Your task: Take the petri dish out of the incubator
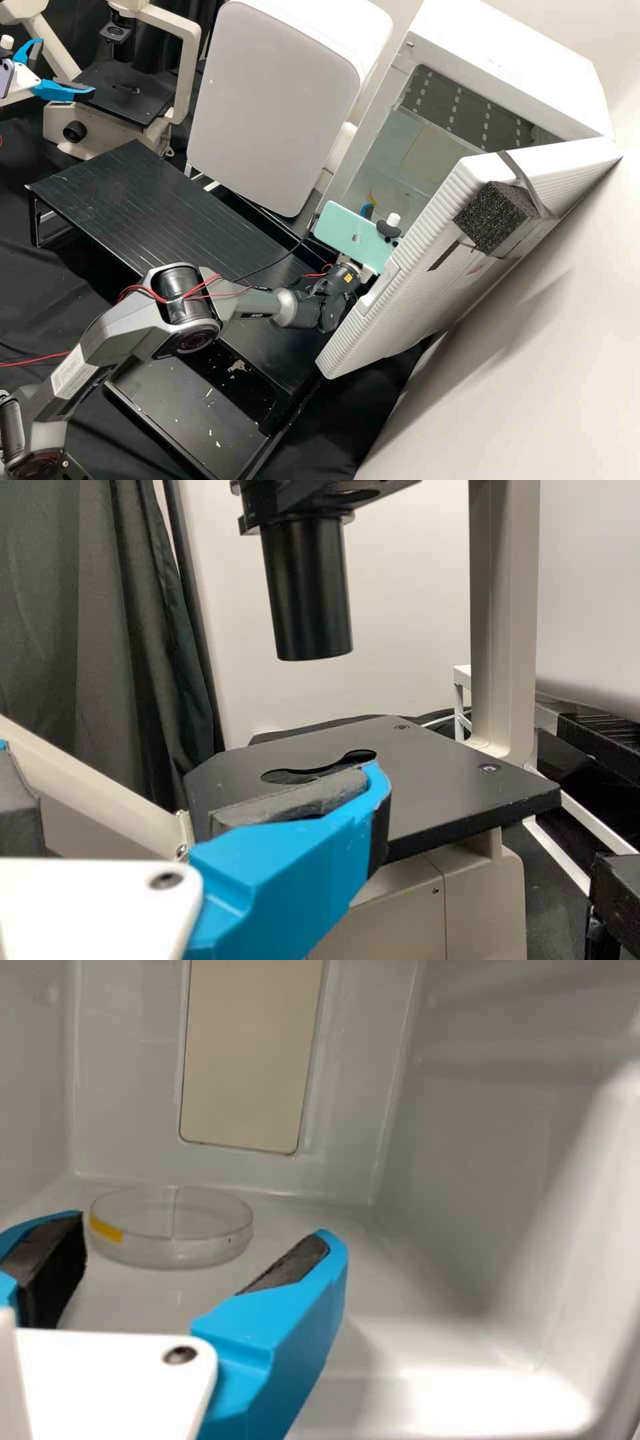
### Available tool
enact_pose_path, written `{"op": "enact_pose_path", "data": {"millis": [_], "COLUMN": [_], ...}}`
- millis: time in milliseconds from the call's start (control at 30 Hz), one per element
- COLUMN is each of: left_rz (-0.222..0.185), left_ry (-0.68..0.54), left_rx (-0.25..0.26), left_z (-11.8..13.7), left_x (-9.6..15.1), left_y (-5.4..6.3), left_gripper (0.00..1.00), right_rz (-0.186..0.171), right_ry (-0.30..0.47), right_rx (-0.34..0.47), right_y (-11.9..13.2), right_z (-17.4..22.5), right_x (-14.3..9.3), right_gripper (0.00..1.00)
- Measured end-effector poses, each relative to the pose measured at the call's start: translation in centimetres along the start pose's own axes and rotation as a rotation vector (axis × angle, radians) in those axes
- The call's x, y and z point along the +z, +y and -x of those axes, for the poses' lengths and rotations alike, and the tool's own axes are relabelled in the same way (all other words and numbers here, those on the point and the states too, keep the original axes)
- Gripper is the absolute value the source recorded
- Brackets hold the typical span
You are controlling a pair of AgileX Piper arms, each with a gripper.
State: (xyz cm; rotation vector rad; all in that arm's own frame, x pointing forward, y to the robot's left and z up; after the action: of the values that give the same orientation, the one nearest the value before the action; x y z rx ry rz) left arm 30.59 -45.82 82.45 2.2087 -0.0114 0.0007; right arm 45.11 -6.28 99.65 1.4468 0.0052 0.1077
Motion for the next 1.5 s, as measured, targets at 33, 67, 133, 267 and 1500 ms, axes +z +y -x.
{"op": "enact_pose_path", "data": {"millis": [33, 67, 133, 267, 1500], "left_rz": [0.000, 0.000, 0.000, 0.000, 0.000], "left_ry": [0.000, 0.000, 0.000, 0.000, 0.000], "left_rx": [0.000, 0.000, 0.000, 0.000, 0.000], "left_z": [0.0, 0.0, 0.0, 0.0, 0.0], "left_x": [0.0, 0.0, 0.0, 0.0, 0.0], "left_y": [0.0, 0.0, 0.0, 0.0, 0.0], "left_gripper": [1.00, 1.00, 1.00, 1.00, 1.00], "right_rz": [0.011, 0.021, 0.033, 0.069, 0.107], "right_ry": [0.004, 0.008, 0.021, 0.056, -0.001], "right_rx": [0.000, 0.002, 0.008, 0.011, -0.006], "right_y": [0.2, 0.4, 0.7, 0.9, -1.3], "right_z": [-0.2, -0.3, -0.8, -2.1, -6.8], "right_x": [-0.2, -0.4, -1.1, -2.2, -0.8], "right_gripper": [1.00, 1.00, 1.00, 1.00, 1.00]}}
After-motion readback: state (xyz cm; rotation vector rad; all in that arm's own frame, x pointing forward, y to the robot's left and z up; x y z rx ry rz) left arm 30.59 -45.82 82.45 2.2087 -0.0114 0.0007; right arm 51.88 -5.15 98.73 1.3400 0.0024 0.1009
